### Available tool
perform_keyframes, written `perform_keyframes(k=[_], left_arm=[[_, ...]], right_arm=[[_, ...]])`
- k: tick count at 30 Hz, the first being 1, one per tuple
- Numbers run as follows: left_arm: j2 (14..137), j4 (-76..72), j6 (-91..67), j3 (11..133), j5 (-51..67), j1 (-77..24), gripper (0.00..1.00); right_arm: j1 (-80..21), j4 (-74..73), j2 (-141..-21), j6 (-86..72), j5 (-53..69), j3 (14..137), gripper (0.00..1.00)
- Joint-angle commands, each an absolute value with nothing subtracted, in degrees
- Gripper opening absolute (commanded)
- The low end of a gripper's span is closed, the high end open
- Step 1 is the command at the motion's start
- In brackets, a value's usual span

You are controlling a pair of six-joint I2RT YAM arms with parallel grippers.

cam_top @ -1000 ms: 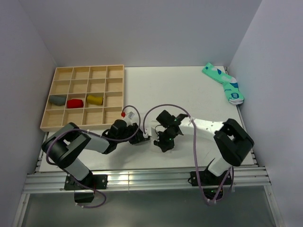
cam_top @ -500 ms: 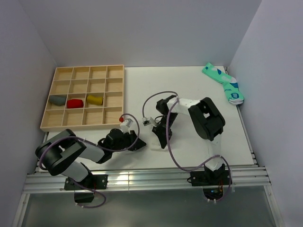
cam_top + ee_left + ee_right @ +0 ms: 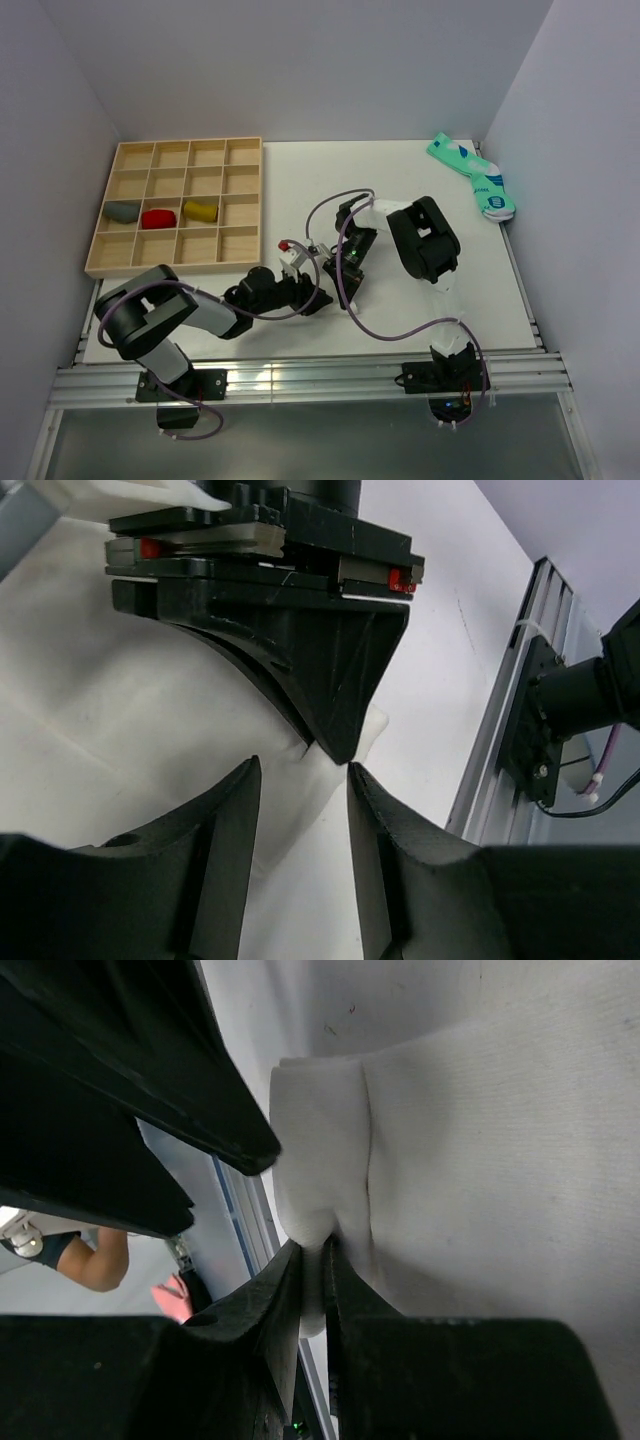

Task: Roll the socks
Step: Roll the sock at the center of the board.

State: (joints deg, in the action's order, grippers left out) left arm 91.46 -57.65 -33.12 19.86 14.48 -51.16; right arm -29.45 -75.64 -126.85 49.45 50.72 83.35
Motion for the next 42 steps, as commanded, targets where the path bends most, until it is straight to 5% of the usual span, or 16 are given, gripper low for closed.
perform_keyframes(k=[1,32,42], left_arm=[[94.29,-61.87,-28.57,22.15,18.19,-51.68,0.46],[103.36,-60.12,-26.19,24.52,17.14,-55.63,0.46],[106.26,-58.54,-27.86,25.40,16.70,-55.99,0.20]], right_arm=[[-29.18,-77.96,-126.74,50.71,51.50,84.82,0.18],[-29.00,-73.04,-125.95,45.62,50.63,83.67,0.17],[-28.92,-64.88,-120.77,39.47,47.20,80.60,0.18]])
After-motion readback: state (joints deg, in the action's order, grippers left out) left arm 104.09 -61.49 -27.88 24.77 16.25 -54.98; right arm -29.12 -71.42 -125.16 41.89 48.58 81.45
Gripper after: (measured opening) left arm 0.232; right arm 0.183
